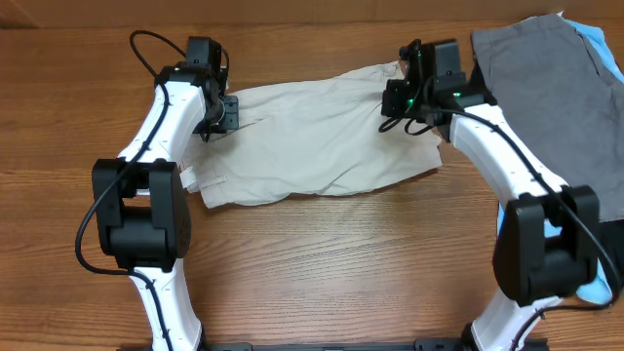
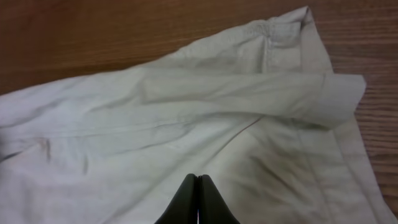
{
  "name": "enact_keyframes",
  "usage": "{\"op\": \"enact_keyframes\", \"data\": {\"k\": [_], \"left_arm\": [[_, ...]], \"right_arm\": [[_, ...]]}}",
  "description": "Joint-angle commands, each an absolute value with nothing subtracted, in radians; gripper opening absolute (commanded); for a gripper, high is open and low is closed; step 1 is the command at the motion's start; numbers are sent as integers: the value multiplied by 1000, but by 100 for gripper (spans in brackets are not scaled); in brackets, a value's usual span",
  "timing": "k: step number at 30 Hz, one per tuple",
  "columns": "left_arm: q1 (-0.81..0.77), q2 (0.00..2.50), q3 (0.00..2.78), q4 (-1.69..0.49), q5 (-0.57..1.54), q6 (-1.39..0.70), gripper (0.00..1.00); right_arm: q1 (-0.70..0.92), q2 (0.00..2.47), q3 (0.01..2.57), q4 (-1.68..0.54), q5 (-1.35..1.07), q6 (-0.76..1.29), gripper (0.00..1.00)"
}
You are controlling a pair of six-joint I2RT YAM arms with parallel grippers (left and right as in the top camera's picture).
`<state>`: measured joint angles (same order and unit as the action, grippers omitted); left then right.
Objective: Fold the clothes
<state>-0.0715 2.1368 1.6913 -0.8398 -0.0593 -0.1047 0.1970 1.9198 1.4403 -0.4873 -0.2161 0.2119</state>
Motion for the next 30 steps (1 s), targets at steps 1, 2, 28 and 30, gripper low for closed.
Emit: {"op": "enact_keyframes", "data": {"k": [1, 2, 28, 30], "left_arm": [[-65, 2143, 1687, -805, -101, -121, 4], [-65, 2143, 1687, -798, -101, -121, 4], [-66, 2145, 1687, -778, -105, -173, 4], [-66, 2145, 1686, -773, -105, -173, 4]], "right_arm": [[196, 1993, 1459, -461, -214, 205, 5], [196, 2012, 1459, -448, -230, 200, 4], [65, 2217, 1459, -104, -70, 270, 10], [46, 2220, 1459, -116, -97, 270, 10]]}}
